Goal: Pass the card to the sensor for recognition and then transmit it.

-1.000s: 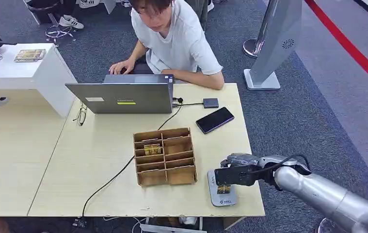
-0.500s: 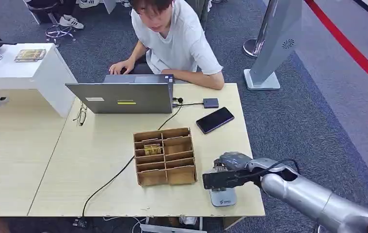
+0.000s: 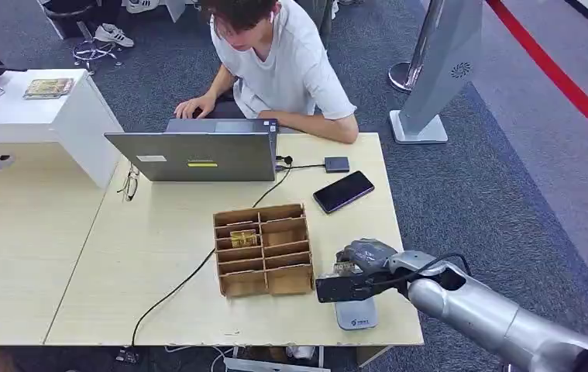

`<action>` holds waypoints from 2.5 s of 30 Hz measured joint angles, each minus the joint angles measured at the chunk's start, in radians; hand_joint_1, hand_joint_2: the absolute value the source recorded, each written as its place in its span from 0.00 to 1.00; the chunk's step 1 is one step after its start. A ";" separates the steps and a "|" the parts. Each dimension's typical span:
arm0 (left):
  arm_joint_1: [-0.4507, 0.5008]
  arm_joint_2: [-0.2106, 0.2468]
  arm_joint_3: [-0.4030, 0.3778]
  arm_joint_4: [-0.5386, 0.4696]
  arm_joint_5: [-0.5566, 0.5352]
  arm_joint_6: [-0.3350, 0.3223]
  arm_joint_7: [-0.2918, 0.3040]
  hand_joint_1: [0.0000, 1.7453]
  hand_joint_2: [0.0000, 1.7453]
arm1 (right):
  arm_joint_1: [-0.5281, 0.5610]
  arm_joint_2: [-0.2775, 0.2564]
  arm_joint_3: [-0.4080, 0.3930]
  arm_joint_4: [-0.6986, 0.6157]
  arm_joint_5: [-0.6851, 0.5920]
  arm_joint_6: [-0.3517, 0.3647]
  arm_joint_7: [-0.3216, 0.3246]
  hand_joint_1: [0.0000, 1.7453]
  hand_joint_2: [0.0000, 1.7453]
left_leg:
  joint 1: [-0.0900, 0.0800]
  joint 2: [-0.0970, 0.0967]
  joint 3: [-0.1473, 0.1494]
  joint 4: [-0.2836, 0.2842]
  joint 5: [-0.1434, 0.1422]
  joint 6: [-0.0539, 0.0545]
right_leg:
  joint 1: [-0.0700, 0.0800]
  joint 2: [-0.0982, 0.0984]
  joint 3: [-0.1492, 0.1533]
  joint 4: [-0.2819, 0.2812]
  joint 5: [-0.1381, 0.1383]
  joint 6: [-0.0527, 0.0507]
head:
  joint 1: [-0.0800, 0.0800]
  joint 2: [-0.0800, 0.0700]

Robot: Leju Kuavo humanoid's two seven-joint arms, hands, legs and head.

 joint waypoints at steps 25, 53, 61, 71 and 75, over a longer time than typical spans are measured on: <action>0.012 -0.019 0.107 -0.001 0.039 0.013 -0.040 0.00 0.00 | -0.068 0.037 0.029 0.053 -0.003 0.031 -0.015 1.00 1.00 | 0.000 0.000 0.000 0.000 0.000 0.000 | 0.000 0.000 0.000 0.000 0.000 0.000 | 0.000 0.000; 0.056 -0.032 0.230 -0.001 0.037 0.003 -0.084 0.00 0.00 | 0.019 0.101 -0.113 -0.078 0.255 -0.267 -0.005 1.00 1.00 | 0.000 0.000 0.000 0.000 0.000 0.000 | 0.000 0.000 0.000 0.000 0.000 0.000 | 0.000 0.000; 0.069 -0.035 0.288 -0.009 0.005 -0.009 -0.079 0.00 0.00 | 0.121 0.178 -0.222 -0.218 0.394 -0.353 -0.074 1.00 1.00 | 0.000 0.000 0.000 0.000 0.000 0.000 | 0.000 0.000 0.000 0.000 0.000 0.000 | 0.000 0.000; 0.084 -0.044 0.361 -0.026 -0.089 -0.023 -0.058 0.00 0.00 | 0.213 0.299 -0.277 -0.341 0.596 -0.516 -0.178 1.00 1.00 | 0.000 0.000 0.000 0.000 0.000 0.000 | 0.000 0.000 0.000 0.000 -0.001 0.000 | 0.000 0.000; 0.087 -0.047 0.389 -0.034 -0.131 -0.027 -0.051 0.00 0.00 | 0.233 0.339 -0.285 -0.361 0.661 -0.577 -0.199 1.00 1.00 | 0.000 0.000 0.000 0.000 0.000 0.000 | 0.000 0.000 0.000 0.000 -0.001 0.000 | 0.000 0.000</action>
